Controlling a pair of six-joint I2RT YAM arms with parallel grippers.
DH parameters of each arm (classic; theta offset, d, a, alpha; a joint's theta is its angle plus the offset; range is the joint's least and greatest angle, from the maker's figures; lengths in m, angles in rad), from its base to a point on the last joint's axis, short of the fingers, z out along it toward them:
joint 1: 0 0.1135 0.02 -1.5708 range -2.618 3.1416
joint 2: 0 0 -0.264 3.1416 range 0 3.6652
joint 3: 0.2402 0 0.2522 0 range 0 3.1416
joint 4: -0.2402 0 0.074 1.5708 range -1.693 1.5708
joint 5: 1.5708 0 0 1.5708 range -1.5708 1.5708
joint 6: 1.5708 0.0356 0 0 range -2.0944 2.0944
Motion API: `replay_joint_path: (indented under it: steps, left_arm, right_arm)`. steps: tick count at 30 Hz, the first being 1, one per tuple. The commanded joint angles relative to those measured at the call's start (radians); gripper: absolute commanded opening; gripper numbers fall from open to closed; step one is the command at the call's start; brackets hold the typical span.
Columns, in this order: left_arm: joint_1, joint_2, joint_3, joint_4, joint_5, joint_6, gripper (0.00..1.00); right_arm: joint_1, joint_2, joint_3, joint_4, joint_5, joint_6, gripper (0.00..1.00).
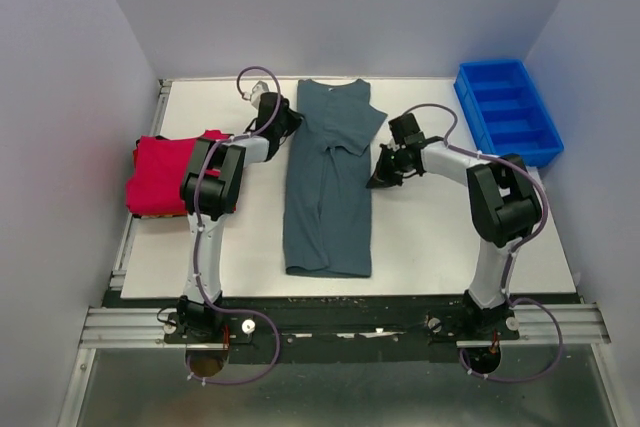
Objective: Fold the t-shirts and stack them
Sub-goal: Rotate the tshirt 90 degrees
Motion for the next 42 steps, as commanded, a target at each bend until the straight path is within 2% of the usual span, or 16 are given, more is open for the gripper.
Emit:
replay_joint_path:
  steps: [1,3,6,8,9,10,11,14,19,23,26,32,36,38,42]
  left_arm:
    - [-0.001,0.095,0.112,-0.040,0.023,-0.021,0.00]
    - [-0.001,0.109,0.132,-0.051,0.058,-0.029,0.01]
    - [0.001,0.090,0.150,-0.101,0.099,0.037,0.42]
    - [0.001,0.045,0.125,-0.140,0.087,0.082,0.65]
    - [0.004,0.024,0.100,-0.141,0.092,0.099,0.73]
    - [0.007,-0.005,0.080,-0.141,0.099,0.112,0.78]
    - [0.012,-0.030,0.059,-0.147,0.112,0.128,0.80]
    - [0.010,-0.123,-0.012,-0.205,0.124,0.168,0.86]
    - [0.006,-0.346,-0.257,-0.229,0.110,0.198,0.87]
    - [-0.016,-0.511,-0.444,-0.262,0.139,0.220,0.84]
    - [-0.082,-0.675,-0.599,-0.314,0.116,0.258,0.83]
    - [-0.256,-0.909,-0.797,-0.471,0.101,0.231,0.79]
    - [-0.373,-1.001,-0.923,-0.427,0.118,0.122,0.74]
    - [-0.430,-1.019,-0.960,-0.445,0.064,0.076,0.72]
    - [-0.474,-1.020,-1.046,-0.361,0.073,0.027,0.64]
  right_arm:
    - [-0.054,0.060,0.093,-0.064,0.043,-0.021,0.01]
    - [-0.055,0.078,0.127,-0.083,0.037,-0.022,0.06]
    - [-0.055,0.051,0.102,-0.072,0.039,-0.033,0.24]
    - [-0.055,0.009,0.070,-0.072,0.055,-0.047,0.40]
    - [-0.055,-0.012,0.052,-0.072,0.065,-0.048,0.44]
    - [-0.055,-0.040,0.024,-0.070,0.065,-0.056,0.45]
    - [-0.054,-0.070,-0.005,-0.072,0.068,-0.060,0.50]
    - [-0.037,-0.184,-0.106,-0.072,0.106,-0.071,0.56]
    - [0.092,-0.412,-0.292,-0.095,0.187,-0.097,0.57]
    - [0.227,-0.508,-0.355,-0.118,0.163,-0.062,0.56]
    - [0.282,-0.551,-0.387,-0.100,0.161,-0.027,0.56]
    - [0.348,-0.563,-0.442,-0.012,0.109,0.018,0.55]
    - [0.383,-0.512,-0.439,-0.001,0.115,0.045,0.54]
    - [0.383,-0.517,-0.452,0.012,0.131,0.051,0.53]
    - [0.382,-0.512,-0.450,0.013,0.163,0.051,0.52]
